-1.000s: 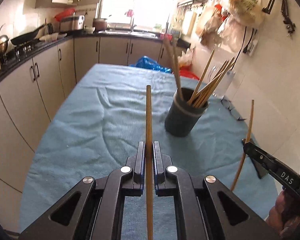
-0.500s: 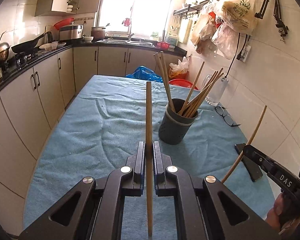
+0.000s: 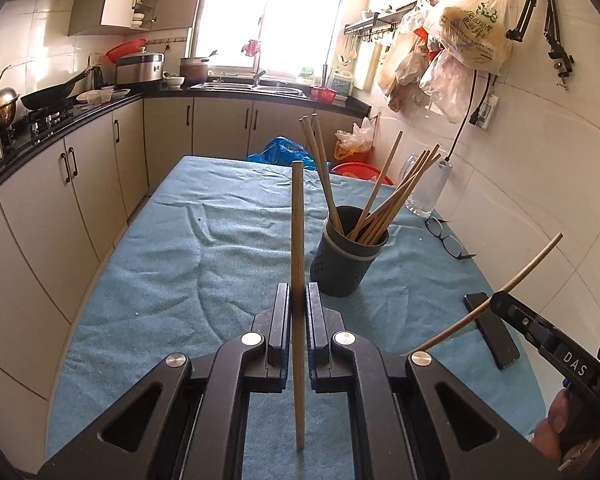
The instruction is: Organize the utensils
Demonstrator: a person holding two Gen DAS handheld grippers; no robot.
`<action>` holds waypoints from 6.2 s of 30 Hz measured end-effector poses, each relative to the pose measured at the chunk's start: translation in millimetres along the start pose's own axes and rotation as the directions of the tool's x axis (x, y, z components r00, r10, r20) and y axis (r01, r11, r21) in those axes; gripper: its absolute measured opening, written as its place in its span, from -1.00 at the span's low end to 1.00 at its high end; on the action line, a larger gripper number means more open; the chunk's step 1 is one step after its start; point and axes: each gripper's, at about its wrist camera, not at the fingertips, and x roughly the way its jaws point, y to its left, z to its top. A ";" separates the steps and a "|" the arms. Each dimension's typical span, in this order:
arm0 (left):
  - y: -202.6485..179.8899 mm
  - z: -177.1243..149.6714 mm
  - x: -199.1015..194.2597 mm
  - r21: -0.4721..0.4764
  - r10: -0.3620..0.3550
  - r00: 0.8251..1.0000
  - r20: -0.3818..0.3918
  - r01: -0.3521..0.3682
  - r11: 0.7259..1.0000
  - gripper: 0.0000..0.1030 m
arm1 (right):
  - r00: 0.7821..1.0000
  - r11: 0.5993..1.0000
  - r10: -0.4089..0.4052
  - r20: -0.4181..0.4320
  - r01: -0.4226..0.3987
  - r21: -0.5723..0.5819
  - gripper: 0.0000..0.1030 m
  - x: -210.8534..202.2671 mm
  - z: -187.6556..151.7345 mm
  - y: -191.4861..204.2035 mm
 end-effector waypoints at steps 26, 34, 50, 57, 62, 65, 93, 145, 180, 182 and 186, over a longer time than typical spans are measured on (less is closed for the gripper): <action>-15.9 2.5 13.2 0.058 0.058 0.998 0.017 -0.059 0.997 -0.88 | 1.000 1.000 0.009 0.017 -0.009 0.009 -0.84 -8.9 5.7 -5.0; -18.2 2.3 14.7 0.074 0.070 0.997 0.027 -0.072 0.995 -0.87 | 1.000 1.000 0.009 0.013 -0.009 0.011 -0.84 -10.3 6.7 -5.8; -23.8 17.0 15.6 0.098 0.074 0.996 0.051 -0.079 0.992 -0.87 | 0.999 1.000 0.018 0.041 -0.017 -0.023 -0.84 -11.8 27.6 7.6; -17.4 47.7 10.7 0.065 0.032 0.997 0.069 -0.037 0.997 -0.87 | 0.996 0.999 0.020 0.090 -0.017 -0.037 -0.84 -17.2 55.0 14.0; -16.3 72.7 9.3 0.043 0.007 0.996 0.090 -0.011 0.999 -0.87 | 0.992 0.999 0.014 0.129 -0.008 -0.045 -0.84 -16.2 78.6 17.4; -18.8 90.8 7.3 0.033 -0.014 0.995 0.103 0.011 0.999 -0.87 | 0.990 0.999 0.020 0.139 -0.016 -0.028 -0.84 -11.3 96.2 17.5; -30.0 141.8 85.2 0.007 -0.065 0.997 0.047 0.065 0.998 -0.85 | 0.994 0.996 -0.060 0.095 0.066 -0.052 -0.84 92.1 130.0 18.3; -21.4 154.9 22.4 0.025 -0.143 0.989 0.026 0.142 0.990 -0.88 | 0.998 0.998 -0.054 -0.020 0.053 -0.044 -0.84 130.7 112.4 0.7; -12.7 154.9 -2.3 -0.025 0.048 0.972 0.230 -0.043 0.999 0.54 | 0.981 0.993 -0.113 0.156 0.114 0.005 0.59 55.8 132.6 -4.8; -13.8 144.0 -17.7 -0.016 0.103 0.951 0.293 -0.103 0.995 0.77 | 0.967 0.988 -0.148 0.207 0.153 -0.008 0.81 37.6 130.9 -3.3; -15.2 100.2 -47.6 0.006 0.213 0.892 0.400 -0.235 0.972 0.97 | 0.938 0.969 -0.222 0.267 0.244 -0.051 1.00 5.8 112.8 0.8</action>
